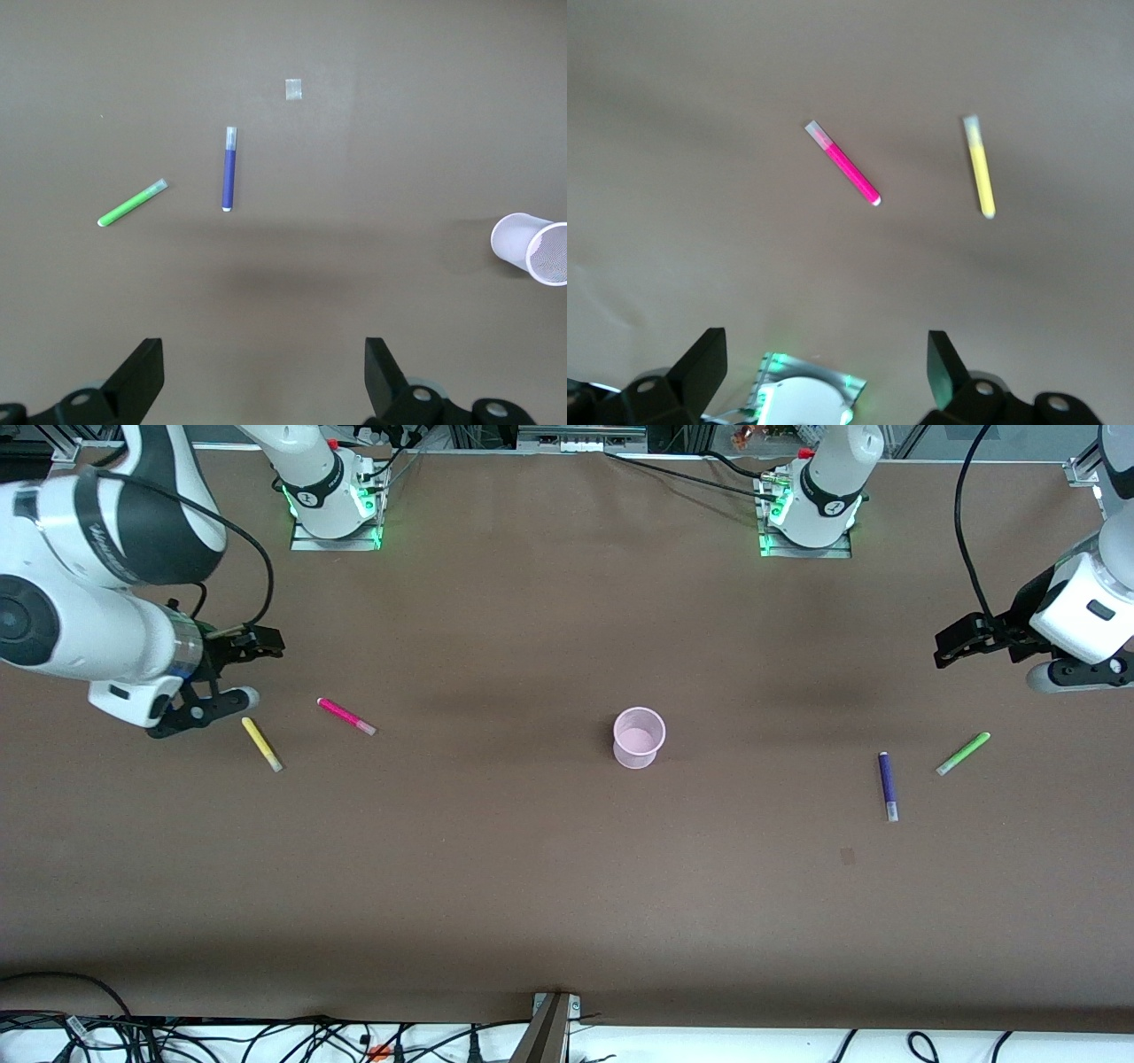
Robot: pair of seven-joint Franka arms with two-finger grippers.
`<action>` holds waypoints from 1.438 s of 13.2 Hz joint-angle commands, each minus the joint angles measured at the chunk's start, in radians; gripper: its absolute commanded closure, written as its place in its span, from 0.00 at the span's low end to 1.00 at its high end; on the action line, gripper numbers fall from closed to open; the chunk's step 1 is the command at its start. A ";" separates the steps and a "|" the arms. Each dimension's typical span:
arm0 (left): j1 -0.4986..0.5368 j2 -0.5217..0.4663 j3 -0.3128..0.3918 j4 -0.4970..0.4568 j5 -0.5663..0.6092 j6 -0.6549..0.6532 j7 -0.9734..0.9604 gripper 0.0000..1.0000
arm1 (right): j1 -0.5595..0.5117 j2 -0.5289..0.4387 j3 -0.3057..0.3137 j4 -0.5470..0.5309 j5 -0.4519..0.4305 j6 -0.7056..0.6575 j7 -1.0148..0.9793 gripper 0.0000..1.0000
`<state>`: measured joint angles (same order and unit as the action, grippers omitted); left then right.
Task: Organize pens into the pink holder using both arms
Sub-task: 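Reach the right gripper to the pink marker while the left gripper reaches the blue marker, then grasp the pink marker with the right gripper while the left gripper grasps the blue marker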
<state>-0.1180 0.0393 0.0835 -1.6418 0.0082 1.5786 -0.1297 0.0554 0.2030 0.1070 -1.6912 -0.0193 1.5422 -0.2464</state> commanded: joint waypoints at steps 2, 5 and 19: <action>0.017 0.137 0.005 0.053 0.001 -0.061 0.027 0.00 | 0.000 -0.045 0.022 -0.217 -0.002 0.217 -0.237 0.00; 0.037 0.163 0.007 0.033 0.009 -0.069 0.073 0.00 | -0.002 -0.050 0.022 -0.378 -0.001 0.453 -0.376 0.00; 0.169 0.326 0.004 -0.486 0.019 0.796 0.320 0.00 | -0.012 0.068 -0.052 -0.628 0.005 0.961 -0.948 0.01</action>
<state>0.0277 0.3264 0.0880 -2.1415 0.0085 2.3303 0.1424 0.0452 0.2799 0.0506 -2.2804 -0.0198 2.4342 -1.1662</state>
